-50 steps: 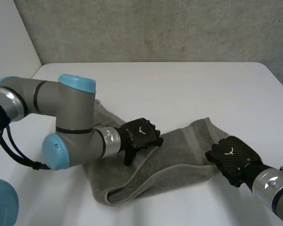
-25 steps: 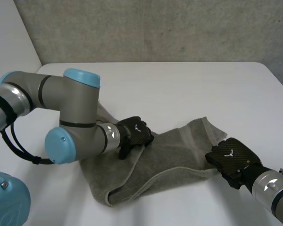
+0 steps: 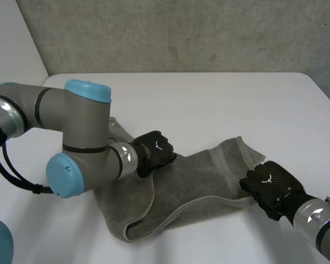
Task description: Fold the towel.
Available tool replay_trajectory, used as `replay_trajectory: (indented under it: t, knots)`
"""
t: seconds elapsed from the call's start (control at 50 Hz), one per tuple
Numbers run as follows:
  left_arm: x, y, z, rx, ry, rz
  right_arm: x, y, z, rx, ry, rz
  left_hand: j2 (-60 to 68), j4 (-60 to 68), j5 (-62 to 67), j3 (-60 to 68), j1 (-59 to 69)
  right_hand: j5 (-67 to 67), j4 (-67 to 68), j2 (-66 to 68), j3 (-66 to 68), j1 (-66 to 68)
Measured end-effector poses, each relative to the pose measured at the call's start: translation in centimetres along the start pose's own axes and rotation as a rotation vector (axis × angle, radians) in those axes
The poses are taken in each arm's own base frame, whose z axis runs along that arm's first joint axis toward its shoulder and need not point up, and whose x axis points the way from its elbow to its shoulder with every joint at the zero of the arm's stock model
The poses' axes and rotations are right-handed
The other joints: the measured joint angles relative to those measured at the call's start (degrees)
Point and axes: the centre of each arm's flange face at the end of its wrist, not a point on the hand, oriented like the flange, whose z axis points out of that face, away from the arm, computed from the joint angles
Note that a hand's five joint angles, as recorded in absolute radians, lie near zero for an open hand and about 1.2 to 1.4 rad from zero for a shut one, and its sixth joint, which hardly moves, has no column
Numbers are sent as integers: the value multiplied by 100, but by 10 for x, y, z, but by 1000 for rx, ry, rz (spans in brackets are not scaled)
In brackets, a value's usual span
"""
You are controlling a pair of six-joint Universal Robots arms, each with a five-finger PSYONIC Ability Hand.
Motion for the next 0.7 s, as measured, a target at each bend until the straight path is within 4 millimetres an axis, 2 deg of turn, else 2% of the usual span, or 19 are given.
replay_trajectory:
  t: [0.1,0.22,0.3,0.38,0.48,0.52,0.62,0.7]
  knots:
    - [-6,1,-3,-6,-45,3,9,0,2,-2,31,8,319,333,263,334,193,0,0,0,0,0]
    - [-28,2,-21,-34,-142,-7,32,-9,2,26,111,5,365,385,309,387,238,0,0,0,0,0]
    - [-52,-3,-48,-31,-244,-28,57,-31,-7,97,205,-8,373,402,310,395,239,0,0,0,0,0]
    - [-76,-14,-85,16,-373,-83,86,-64,-24,196,297,-1,374,403,310,396,239,0,0,0,0,0]
    - [-103,-36,-142,134,-559,-206,117,-111,-57,312,377,20,377,405,310,410,239,-4,0,0,0,0]
    - [-113,-46,-172,203,-646,-277,129,-131,-74,349,398,25,377,406,310,411,239,-4,26,2,0,0]
    - [-121,-55,-215,307,-755,-403,144,-160,-102,363,401,34,377,406,310,417,240,-5,48,25,29,0]
    - [-120,-49,-227,329,-779,-489,151,-168,-108,308,360,60,377,406,310,419,241,-4,48,25,29,0]
